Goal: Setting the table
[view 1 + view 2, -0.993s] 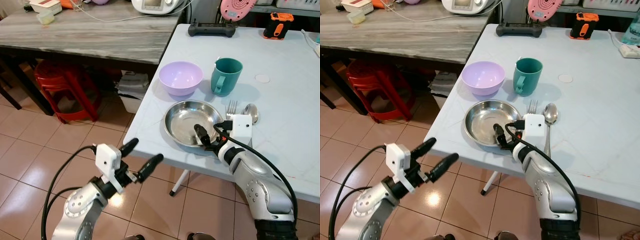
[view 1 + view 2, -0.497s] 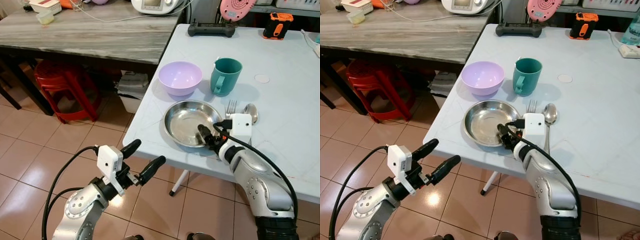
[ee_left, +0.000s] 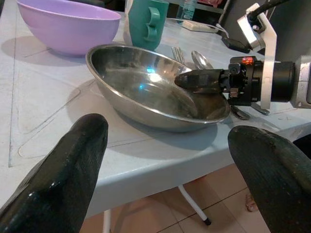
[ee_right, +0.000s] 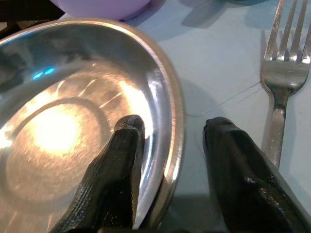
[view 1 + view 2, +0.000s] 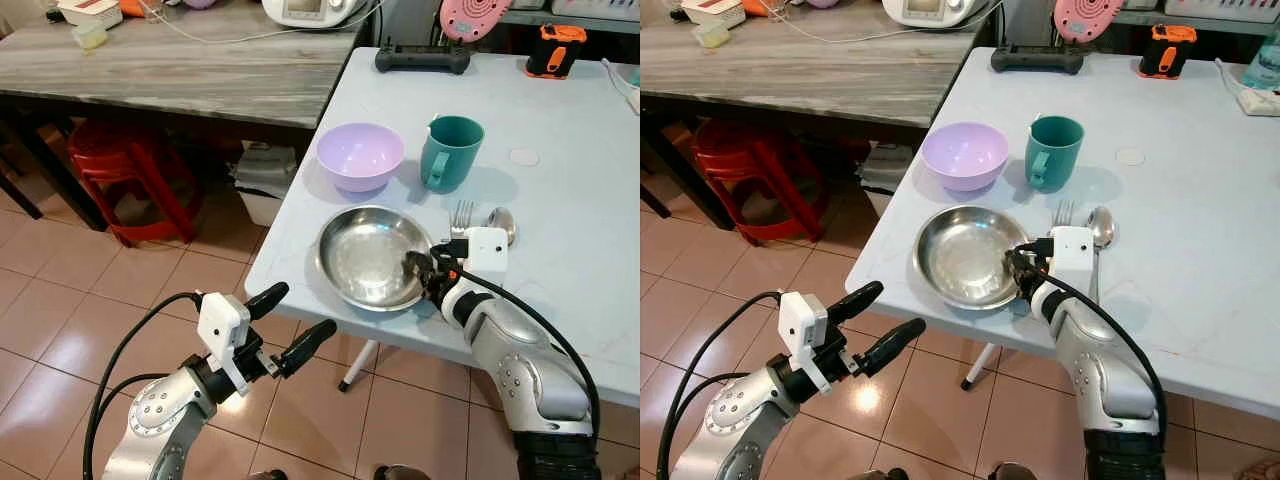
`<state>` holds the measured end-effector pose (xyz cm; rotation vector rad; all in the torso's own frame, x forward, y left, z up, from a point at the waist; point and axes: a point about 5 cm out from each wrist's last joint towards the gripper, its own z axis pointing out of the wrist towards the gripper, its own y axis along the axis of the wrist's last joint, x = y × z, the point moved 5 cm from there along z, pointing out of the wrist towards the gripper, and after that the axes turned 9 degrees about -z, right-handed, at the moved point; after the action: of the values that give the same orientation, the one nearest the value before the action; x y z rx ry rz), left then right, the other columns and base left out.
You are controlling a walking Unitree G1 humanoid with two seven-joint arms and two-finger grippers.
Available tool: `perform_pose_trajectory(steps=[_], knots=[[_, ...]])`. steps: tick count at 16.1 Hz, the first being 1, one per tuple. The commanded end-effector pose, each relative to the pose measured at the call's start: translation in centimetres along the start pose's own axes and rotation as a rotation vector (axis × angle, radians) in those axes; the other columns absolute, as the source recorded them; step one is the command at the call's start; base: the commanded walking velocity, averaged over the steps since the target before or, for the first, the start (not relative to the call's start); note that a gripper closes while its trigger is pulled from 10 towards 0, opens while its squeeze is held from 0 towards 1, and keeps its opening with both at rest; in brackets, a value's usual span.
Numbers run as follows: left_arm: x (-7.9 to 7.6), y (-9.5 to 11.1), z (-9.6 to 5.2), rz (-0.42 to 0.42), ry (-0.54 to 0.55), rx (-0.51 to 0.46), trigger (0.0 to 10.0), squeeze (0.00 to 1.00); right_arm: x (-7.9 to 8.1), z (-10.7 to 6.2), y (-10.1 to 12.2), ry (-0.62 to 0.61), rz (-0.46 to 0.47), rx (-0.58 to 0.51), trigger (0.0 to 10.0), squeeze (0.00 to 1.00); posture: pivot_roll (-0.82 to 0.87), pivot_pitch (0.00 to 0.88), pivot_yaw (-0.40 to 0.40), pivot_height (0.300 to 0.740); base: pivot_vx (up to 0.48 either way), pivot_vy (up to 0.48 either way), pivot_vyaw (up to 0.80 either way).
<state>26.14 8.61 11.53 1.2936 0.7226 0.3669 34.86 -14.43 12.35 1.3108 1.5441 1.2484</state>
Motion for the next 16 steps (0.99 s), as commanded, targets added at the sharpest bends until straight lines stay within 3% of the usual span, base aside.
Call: perform_pose_trajectory(steps=[1,12,14,16], knots=[[-0.1,0.4,-0.1,0.019,-0.01,-0.007,10.0,0.0,0.4,0.2,-1.8,0.009,0.037,0.075,0.0,0.0,-0.09,0.166,0.082,0.74,0.0,0.0,0.0],[0.1,0.7,0.2,0.026,-0.001,-0.02,10.0,0.0,-0.2,0.5,-2.2,-0.073,0.206,0.095,0.0,0.0,-0.09,0.162,0.092,0.74,0.0,0.0,0.0],[0.6,1.1,0.4,0.039,0.031,-0.04,10.0,0.0,-0.7,0.6,-1.9,-0.099,0.228,0.081,0.0,0.0,-0.09,0.161,0.092,0.74,0.0,0.0,0.0],[2.3,1.7,0.4,0.049,0.134,-0.08,10.0,0.0,-1.0,0.5,-1.1,-0.114,0.224,0.044,0.0,0.0,-0.09,0.157,0.092,0.74,0.0,0.0,0.0]])
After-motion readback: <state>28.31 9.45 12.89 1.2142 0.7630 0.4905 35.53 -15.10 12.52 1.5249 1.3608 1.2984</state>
